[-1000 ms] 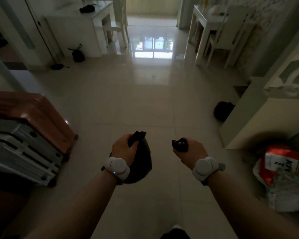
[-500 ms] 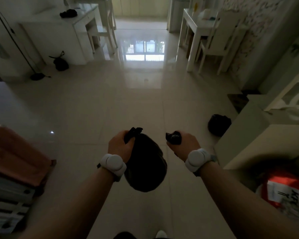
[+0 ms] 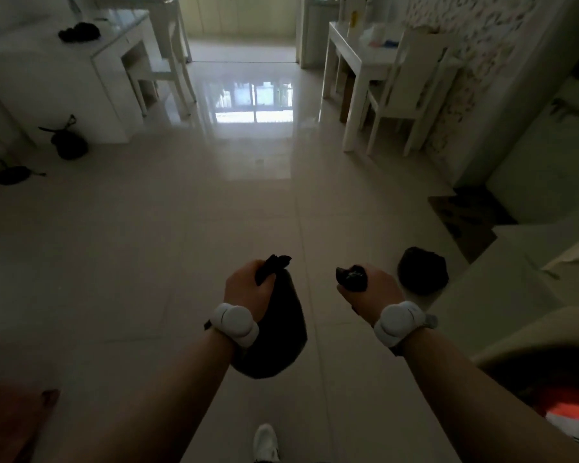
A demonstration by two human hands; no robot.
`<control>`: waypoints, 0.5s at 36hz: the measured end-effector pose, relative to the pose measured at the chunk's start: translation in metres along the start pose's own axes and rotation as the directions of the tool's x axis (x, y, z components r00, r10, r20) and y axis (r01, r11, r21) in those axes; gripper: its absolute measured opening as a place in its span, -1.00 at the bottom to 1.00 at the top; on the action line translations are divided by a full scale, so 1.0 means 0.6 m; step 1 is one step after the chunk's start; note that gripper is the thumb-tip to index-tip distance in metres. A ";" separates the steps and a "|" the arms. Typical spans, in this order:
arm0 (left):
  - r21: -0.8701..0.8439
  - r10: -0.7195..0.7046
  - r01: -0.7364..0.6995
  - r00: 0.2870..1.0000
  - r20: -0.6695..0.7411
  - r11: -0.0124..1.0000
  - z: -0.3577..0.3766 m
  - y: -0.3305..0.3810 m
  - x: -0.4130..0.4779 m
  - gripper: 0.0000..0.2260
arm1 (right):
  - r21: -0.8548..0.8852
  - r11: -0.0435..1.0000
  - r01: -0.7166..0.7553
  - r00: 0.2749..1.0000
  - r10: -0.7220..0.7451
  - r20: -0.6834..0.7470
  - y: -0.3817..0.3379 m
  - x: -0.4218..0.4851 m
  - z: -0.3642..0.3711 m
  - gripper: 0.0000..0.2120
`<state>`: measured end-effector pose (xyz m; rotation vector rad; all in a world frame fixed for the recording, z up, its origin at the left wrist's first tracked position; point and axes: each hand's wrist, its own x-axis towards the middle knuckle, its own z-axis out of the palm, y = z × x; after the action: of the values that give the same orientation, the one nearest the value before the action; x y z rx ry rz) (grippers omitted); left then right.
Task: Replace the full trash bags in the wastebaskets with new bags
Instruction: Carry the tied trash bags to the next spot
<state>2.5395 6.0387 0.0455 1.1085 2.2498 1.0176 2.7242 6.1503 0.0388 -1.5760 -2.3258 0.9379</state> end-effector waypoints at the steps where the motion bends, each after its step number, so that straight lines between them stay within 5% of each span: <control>1: 0.008 0.013 -0.013 1.000 -0.001 1.000 -0.001 0.004 0.007 -0.81 | 0.008 1.000 0.000 1.000 0.000 -0.001 -0.002 0.003 -0.006 -0.83; 18: 0.120 0.098 -0.121 0.979 0.179 0.985 0.153 0.095 0.431 -0.81 | 0.105 0.980 -0.170 0.981 0.178 -0.077 0.080 0.358 -0.073 -0.78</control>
<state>2.4747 6.3099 0.0161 1.3361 2.1616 0.7911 2.6910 6.3694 0.0031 -1.7653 -2.0782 0.9828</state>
